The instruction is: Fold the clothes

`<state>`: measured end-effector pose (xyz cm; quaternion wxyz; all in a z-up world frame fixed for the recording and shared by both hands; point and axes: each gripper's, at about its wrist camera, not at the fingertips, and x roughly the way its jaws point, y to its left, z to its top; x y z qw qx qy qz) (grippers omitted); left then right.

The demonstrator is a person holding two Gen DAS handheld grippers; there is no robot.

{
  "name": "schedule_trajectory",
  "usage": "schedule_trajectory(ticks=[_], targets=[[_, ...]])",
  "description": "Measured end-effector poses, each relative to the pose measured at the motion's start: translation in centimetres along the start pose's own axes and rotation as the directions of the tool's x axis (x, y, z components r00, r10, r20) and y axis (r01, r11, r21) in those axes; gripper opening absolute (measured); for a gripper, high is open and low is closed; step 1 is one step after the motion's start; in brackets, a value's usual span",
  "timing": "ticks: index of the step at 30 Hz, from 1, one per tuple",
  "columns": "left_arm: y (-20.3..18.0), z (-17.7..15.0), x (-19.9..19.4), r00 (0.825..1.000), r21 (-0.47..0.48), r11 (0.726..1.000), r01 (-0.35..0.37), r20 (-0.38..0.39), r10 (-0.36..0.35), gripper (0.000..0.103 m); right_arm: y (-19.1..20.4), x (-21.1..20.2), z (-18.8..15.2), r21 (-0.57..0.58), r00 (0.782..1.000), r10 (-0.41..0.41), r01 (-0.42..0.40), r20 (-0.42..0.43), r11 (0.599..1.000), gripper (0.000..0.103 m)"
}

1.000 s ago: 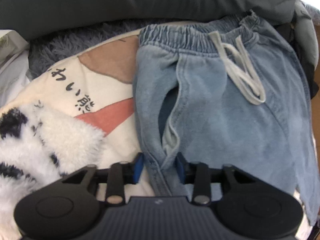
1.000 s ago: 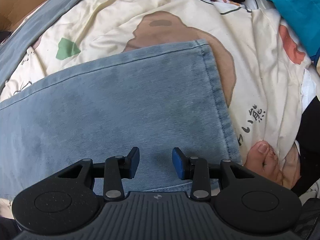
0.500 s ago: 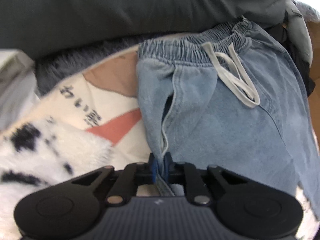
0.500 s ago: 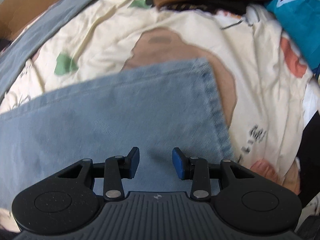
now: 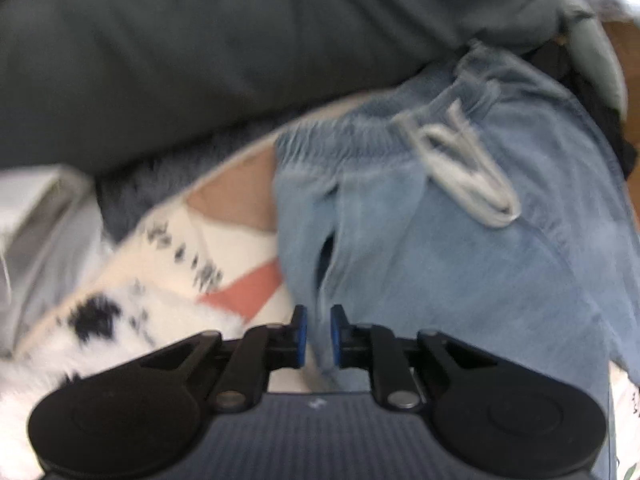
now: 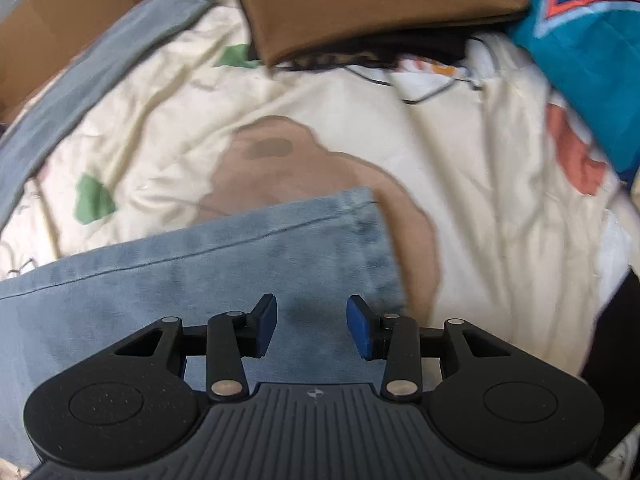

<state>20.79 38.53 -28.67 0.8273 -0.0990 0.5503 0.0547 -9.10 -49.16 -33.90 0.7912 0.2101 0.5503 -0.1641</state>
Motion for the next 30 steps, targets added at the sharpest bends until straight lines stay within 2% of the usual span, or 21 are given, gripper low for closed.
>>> schedule_trajectory(ticks=[4,6,11,14,20,21,22,26,28,30], targets=[[-2.8,0.9,-1.4,0.996,0.073,0.995,0.071,0.040,-0.074,0.013,2.6,0.7,0.1,-0.077,0.999,0.054,-0.054,0.000,0.996,0.046],[-4.7,1.1,-1.2,0.990,0.145,0.980,0.133,0.020,-0.138,0.013,4.1,1.1,0.0,-0.119,0.997,0.077,-0.077,-0.002,0.990,0.046],[-9.4,0.5,0.9,0.976,0.223,0.951,0.216,-0.030,-0.215,0.013,5.4,2.4,-0.3,-0.182,0.998,0.065,-0.066,-0.012,0.981,0.046],[-11.1,0.1,2.8,0.978,0.243,0.947,0.211,-0.045,-0.206,0.013,5.2,3.0,-0.4,-0.217,0.999,0.042,-0.046,-0.025,0.975,0.044],[-10.6,0.2,7.5,0.986,0.229,0.960,0.161,-0.069,-0.149,0.012,5.7,3.4,-0.4,-0.283,0.999,0.011,-0.022,-0.038,0.959,0.044],[-10.3,0.2,7.9,0.987,0.231,0.959,0.161,-0.061,-0.151,0.010,5.7,3.5,-0.3,-0.287,0.999,0.007,-0.019,-0.042,0.958,0.044],[-10.1,0.3,8.2,0.988,0.233,0.960,0.155,-0.050,-0.148,0.003,5.8,3.5,-0.2,-0.293,0.999,0.002,-0.016,-0.047,0.956,0.044],[-8.8,1.1,7.5,0.997,0.221,0.975,0.040,0.049,-0.052,0.006,6.1,3.6,0.2,-0.318,0.997,-0.026,0.003,-0.067,0.948,0.043],[-7.0,2.1,6.5,0.991,0.167,0.981,0.100,0.070,-0.113,0.009,6.3,3.6,0.5,-0.330,0.996,-0.054,0.027,-0.073,0.944,0.043],[-5.4,3.0,5.4,0.988,0.144,0.983,0.110,0.091,-0.124,0.009,6.3,3.4,0.7,-0.324,0.995,-0.069,0.041,-0.073,0.945,0.043]])
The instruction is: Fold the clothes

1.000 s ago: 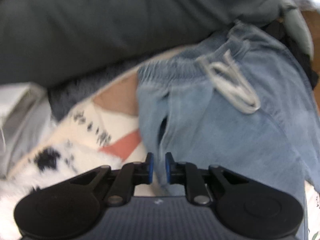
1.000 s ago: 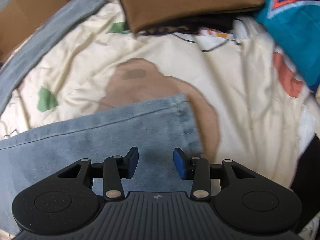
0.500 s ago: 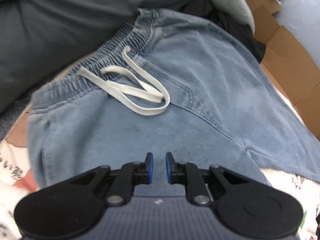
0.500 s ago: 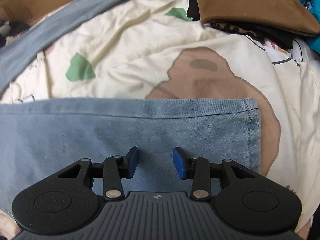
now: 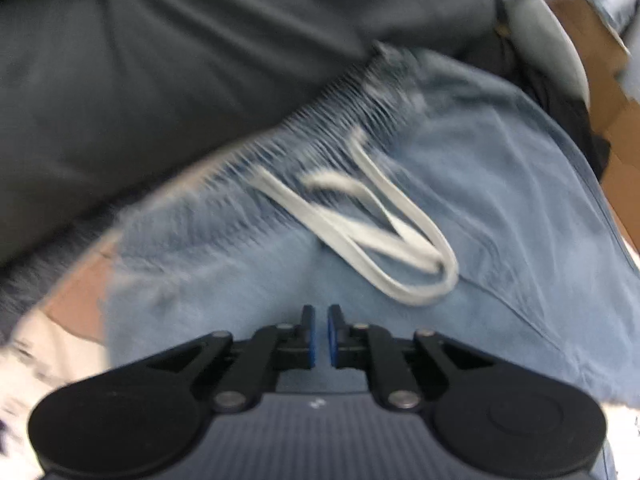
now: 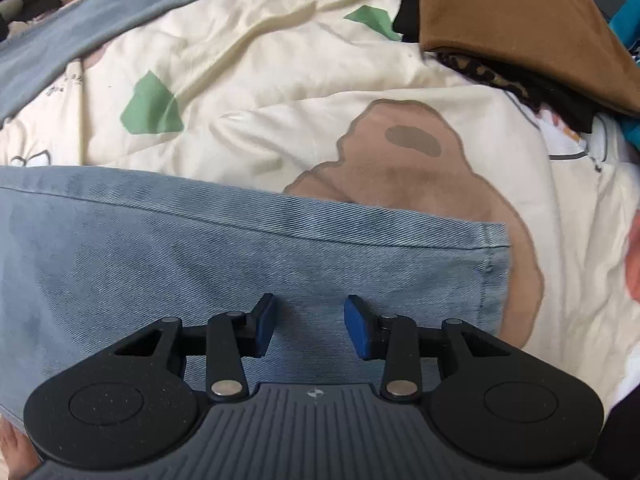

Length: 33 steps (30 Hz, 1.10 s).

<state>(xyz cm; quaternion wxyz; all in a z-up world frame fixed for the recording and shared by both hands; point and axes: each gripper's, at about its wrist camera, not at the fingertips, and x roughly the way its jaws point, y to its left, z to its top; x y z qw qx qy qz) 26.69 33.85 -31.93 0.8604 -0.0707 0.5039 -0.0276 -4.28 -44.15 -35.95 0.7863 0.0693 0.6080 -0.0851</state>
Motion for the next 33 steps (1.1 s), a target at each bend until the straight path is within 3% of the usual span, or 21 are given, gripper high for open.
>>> schedule_trajectory(ticks=[7,11,13,16,21,24,29,33], targets=[[3.2,2.6,-1.8,0.999,0.005,1.000,-0.007,0.044,0.007,0.009,0.8,-1.8,0.0,-0.010,0.996,0.060,-0.059,0.060,0.998,0.044],[4.8,2.2,0.8,0.999,-0.018,1.000,-0.010,-0.050,0.009,0.009,1.7,-2.4,-0.1,-0.016,0.991,0.109,-0.108,0.077,0.994,0.044],[5.1,1.6,1.7,0.997,0.023,0.999,-0.039,-0.064,0.040,0.003,2.3,-2.3,-0.3,-0.030,0.990,0.121,-0.119,0.071,0.992,0.044],[5.1,1.2,2.7,0.995,0.117,0.989,-0.086,-0.040,0.092,0.003,3.5,-1.9,-0.6,-0.053,0.990,0.135,-0.132,0.052,0.990,0.044],[4.8,1.7,3.2,0.985,0.194,0.967,-0.164,-0.015,0.170,0.004,4.7,-0.2,-1.4,-0.095,0.998,0.059,-0.059,-0.004,0.994,0.044],[4.7,1.7,3.0,0.982,0.181,0.966,-0.182,-0.018,0.189,0.004,4.4,0.5,-1.7,-0.074,1.000,0.023,-0.024,-0.012,0.997,0.044],[4.3,2.2,0.6,0.987,0.120,0.980,-0.156,-0.017,0.160,0.006,4.4,-0.2,-0.9,-0.051,1.000,0.022,-0.022,0.008,0.998,0.044],[2.7,2.7,-1.1,0.999,0.137,0.989,-0.053,-0.001,0.053,0.008,4.8,-1.4,0.5,-0.095,0.994,0.099,-0.094,0.056,0.991,0.044]])
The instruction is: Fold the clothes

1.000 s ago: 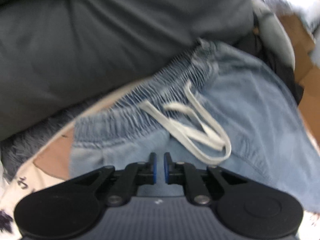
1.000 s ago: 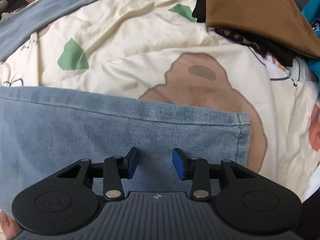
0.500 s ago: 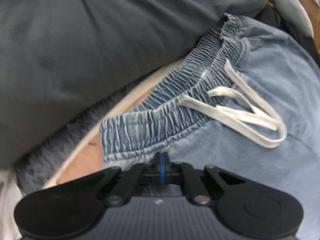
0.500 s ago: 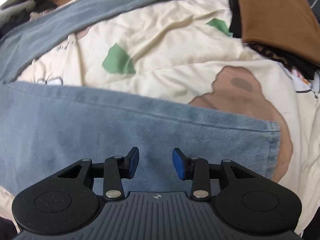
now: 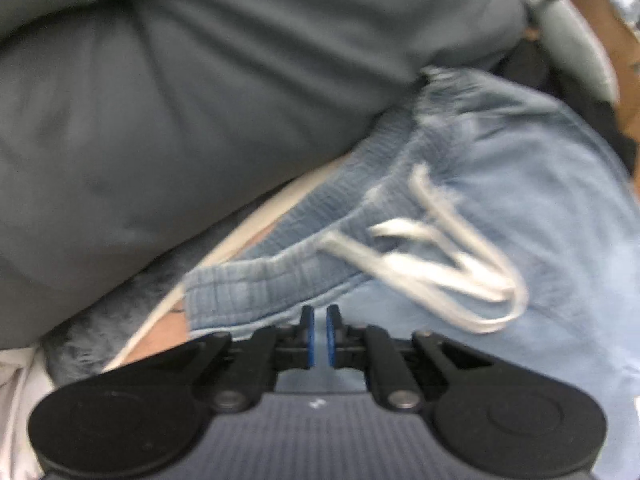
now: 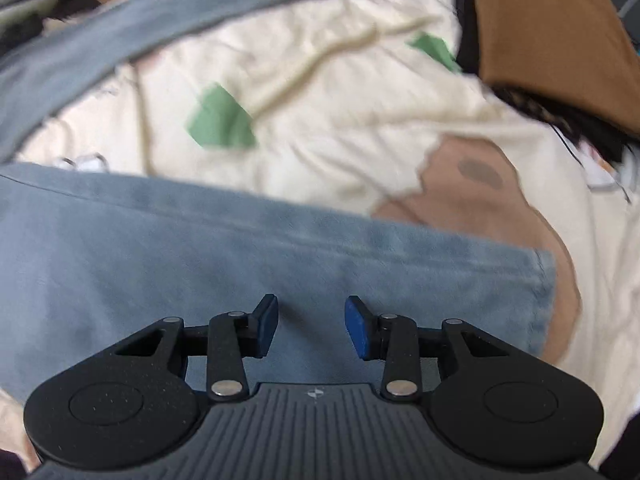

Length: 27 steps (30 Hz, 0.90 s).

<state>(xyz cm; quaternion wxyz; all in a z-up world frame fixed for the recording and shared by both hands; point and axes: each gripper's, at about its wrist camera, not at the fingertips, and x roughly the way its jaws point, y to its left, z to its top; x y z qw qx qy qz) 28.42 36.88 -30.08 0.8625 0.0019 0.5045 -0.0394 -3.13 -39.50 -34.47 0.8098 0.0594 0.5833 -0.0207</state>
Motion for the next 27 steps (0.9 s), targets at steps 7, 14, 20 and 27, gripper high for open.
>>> schedule_trajectory(ticks=[7,14,20,27], targets=[[-4.5,1.5,0.3,0.990,0.059,0.988,0.140,0.006,-0.141,0.009,1.1,-0.7,5.8,-0.181,0.997,0.027,-0.015,0.066,0.983,0.044],[-9.1,1.5,2.2,0.976,0.096,0.972,0.217,0.005,-0.218,0.010,4.0,0.5,12.1,-0.264,0.991,0.053,-0.018,0.124,0.964,0.044],[-12.4,0.2,4.5,0.969,0.145,0.959,0.245,-0.011,-0.246,0.012,7.8,2.6,15.9,-0.303,0.983,0.077,-0.024,0.166,0.953,0.044],[-12.9,0.8,6.3,0.973,0.232,0.947,0.223,0.002,-0.229,0.011,11.1,6.0,21.2,-0.274,0.965,0.120,-0.054,0.233,0.960,0.044]])
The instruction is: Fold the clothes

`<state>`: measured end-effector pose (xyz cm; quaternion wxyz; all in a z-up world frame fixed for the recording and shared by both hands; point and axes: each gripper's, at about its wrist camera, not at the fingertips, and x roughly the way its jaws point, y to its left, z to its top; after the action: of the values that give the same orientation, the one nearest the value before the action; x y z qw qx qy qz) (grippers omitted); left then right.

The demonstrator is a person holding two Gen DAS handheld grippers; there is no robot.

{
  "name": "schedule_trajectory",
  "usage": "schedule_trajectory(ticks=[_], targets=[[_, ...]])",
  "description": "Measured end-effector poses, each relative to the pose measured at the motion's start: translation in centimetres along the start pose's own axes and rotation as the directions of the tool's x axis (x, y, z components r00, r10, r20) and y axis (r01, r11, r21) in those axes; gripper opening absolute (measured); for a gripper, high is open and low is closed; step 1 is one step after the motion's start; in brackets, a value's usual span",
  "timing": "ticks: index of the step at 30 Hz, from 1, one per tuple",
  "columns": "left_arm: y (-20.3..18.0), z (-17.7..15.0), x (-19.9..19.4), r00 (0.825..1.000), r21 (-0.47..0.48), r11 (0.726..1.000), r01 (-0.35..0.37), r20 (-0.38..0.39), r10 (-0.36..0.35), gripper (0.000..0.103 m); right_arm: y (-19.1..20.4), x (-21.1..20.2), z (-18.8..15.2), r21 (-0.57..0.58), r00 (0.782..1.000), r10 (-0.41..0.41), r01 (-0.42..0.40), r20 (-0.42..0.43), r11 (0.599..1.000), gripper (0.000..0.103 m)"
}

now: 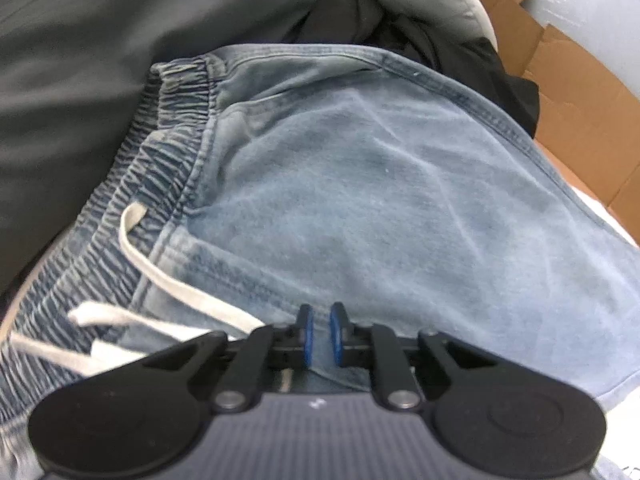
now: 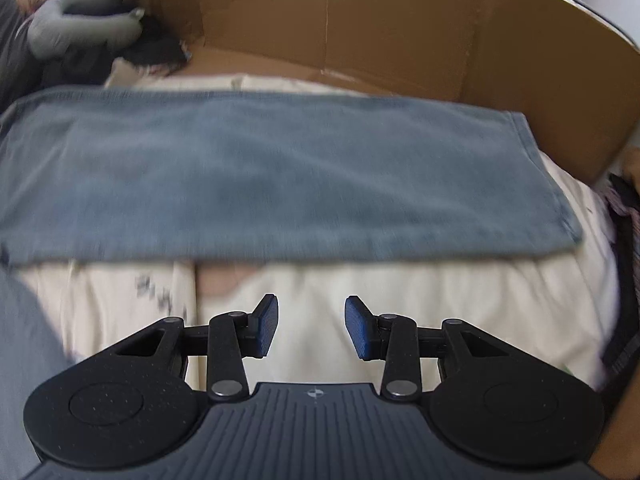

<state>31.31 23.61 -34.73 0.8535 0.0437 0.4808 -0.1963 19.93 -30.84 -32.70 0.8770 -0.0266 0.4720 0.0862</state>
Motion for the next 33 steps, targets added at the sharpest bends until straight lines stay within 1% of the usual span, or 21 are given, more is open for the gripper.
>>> schedule_trajectory(ticks=[2,3,5,8,11,13,15,16,19,21,22,23,25,26,27,30,31,32,33], targets=[[0.0,0.4,0.4,1.000,0.024,1.000,-0.017,0.004,0.017,0.006,0.0,1.6,1.6,0.013,1.000,0.003,-0.003,0.016,1.000,0.044],[0.1,0.4,0.5,1.000,0.014,1.000,-0.023,0.011,0.023,0.003,-0.1,2.6,2.4,0.022,1.000,0.003,-0.004,0.017,1.000,0.044],[0.1,0.6,0.7,0.999,-0.007,0.999,-0.036,0.024,0.036,0.003,-0.3,4.6,3.7,0.046,1.000,-0.001,0.000,0.011,0.999,0.043],[0.1,0.7,0.7,0.998,-0.035,0.998,-0.053,0.040,0.055,0.003,-1.4,6.9,4.5,0.106,1.000,-0.017,0.017,-0.007,0.994,0.032],[0.2,0.4,0.0,0.997,-0.054,0.998,-0.042,0.056,0.045,0.003,-2.6,8.7,5.1,0.160,1.000,-0.024,0.026,-0.013,0.987,0.027],[0.5,0.3,-0.6,0.998,-0.065,0.997,-0.034,0.060,0.038,0.004,-3.4,9.0,5.2,0.157,1.000,-0.024,0.025,-0.006,0.987,0.021],[0.7,0.1,-1.3,0.997,-0.068,0.997,-0.037,0.064,0.041,0.006,-4.2,9.1,5.4,0.146,0.999,-0.043,0.044,-0.006,0.988,0.007],[0.7,0.1,-1.7,0.997,-0.063,0.997,-0.042,0.070,0.046,0.006,-4.7,9.2,5.4,0.146,0.999,-0.051,0.051,-0.007,0.988,0.004],[0.4,0.0,-2.9,0.995,-0.056,0.998,-0.039,0.086,0.043,0.006,-6.2,9.5,5.6,0.149,0.999,-0.035,0.035,-0.002,0.988,0.004],[-0.1,0.0,-3.6,0.995,-0.053,0.998,-0.024,0.092,0.028,0.007,-6.3,9.3,6.1,0.143,0.997,-0.080,0.082,-0.016,0.986,0.004],[-0.3,0.0,-4.0,0.995,-0.051,0.999,-0.014,0.093,0.019,0.008,-6.3,9.0,6.3,0.151,0.992,-0.124,0.126,-0.025,0.980,0.004],[-0.6,0.0,-4.4,0.995,-0.050,0.999,-0.003,0.095,0.008,0.008,-6.3,8.6,6.5,0.162,0.992,-0.129,0.130,-0.016,0.978,0.005],[-1.5,-0.1,-5.1,0.995,-0.047,0.998,0.031,0.094,-0.026,0.011,-6.4,7.8,6.9,0.184,0.993,-0.120,0.117,0.010,0.976,0.004],[-2.1,-0.3,-5.2,0.995,-0.035,0.998,0.047,0.090,-0.043,0.013,-6.4,7.6,7.2,0.186,0.995,-0.095,0.089,0.027,0.979,0.004],[-2.8,-0.5,-5.3,0.994,-0.023,0.998,0.062,0.086,-0.060,0.013,-6.3,7.7,7.5,0.178,0.996,-0.077,0.070,0.035,0.982,0.004],[-4.9,-1.3,-5.2,0.991,0.020,0.994,0.108,0.073,-0.109,0.013,-5.9,9.0,7.6,0.165,0.997,-0.071,0.071,-0.008,0.984,0.004],[-5.5,-1.6,-4.8,0.990,0.028,0.992,0.123,0.064,-0.124,0.014,-5.9,9.6,7.2,0.181,0.998,-0.064,0.068,-0.025,0.981,0.004],[-6.0,-1.9,-4.6,0.989,0.032,0.990,0.139,0.050,-0.140,0.014,-5.9,10.2,6.8,0.201,0.998,-0.057,0.064,-0.042,0.978,0.006],[-6.3,-2.2,-4.4,0.988,0.040,0.988,0.147,0.039,-0.148,0.014,-5.9,10.3,6.4,0.212,0.998,-0.061,0.066,-0.027,0.975,0.010]])
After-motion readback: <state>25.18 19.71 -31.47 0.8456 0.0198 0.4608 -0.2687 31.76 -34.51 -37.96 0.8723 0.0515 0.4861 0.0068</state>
